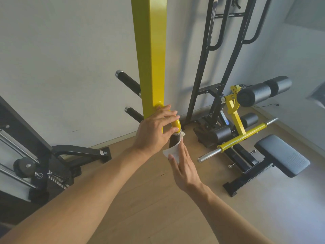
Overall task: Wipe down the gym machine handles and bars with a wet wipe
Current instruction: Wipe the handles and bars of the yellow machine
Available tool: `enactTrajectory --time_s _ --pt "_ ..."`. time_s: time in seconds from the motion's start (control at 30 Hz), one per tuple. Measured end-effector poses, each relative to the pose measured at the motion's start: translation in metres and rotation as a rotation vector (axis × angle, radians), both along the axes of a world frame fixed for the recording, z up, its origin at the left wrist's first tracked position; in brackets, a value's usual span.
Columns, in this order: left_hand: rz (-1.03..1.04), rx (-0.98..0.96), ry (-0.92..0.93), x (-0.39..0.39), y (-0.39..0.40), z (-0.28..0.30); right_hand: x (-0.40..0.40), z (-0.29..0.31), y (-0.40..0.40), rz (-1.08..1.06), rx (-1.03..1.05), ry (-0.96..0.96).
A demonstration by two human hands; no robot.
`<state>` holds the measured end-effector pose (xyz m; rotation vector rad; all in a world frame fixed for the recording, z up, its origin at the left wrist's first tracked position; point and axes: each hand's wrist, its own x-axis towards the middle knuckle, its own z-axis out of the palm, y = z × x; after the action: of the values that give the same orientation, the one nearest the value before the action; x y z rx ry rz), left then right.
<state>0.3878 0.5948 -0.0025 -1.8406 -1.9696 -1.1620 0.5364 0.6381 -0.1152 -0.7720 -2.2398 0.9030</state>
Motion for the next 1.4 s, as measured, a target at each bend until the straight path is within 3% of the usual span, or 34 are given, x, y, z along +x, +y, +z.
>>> enactTrajectory --time_s 0.13,0.37,0.53,0.73,0.9,1.13,1.27,1.3,1.4 --pt "-0.003 0.006 -0.005 0.001 0.001 -0.001 -0.006 0.01 0.012 -0.24 0.045 0.041" --pt "-0.002 -0.016 -0.01 0.001 0.002 0.001 -0.026 0.033 0.022 -0.324 -0.005 0.358" --pt "-0.001 -0.006 -0.001 0.001 0.005 0.002 -0.02 0.009 0.014 -0.309 -0.133 0.113" --pt "-0.003 -0.025 -0.004 0.0 0.009 0.004 -0.031 0.037 0.025 -0.314 -0.03 0.309" --pt "0.009 -0.01 -0.005 0.001 0.009 0.004 -0.016 -0.007 0.015 -0.311 -0.19 0.006" --pt "0.003 -0.02 -0.035 0.002 0.007 0.002 -0.035 0.021 0.024 -0.327 -0.11 0.336" --pt "0.012 -0.005 -0.063 0.004 0.009 0.003 -0.014 -0.03 0.019 -0.333 -0.234 -0.083" --pt "0.012 -0.005 -0.065 0.005 0.01 0.003 -0.011 -0.036 0.019 -0.339 -0.256 -0.106" --pt "0.008 -0.016 -0.081 0.007 0.01 0.003 -0.019 -0.013 0.025 -0.324 -0.228 0.126"
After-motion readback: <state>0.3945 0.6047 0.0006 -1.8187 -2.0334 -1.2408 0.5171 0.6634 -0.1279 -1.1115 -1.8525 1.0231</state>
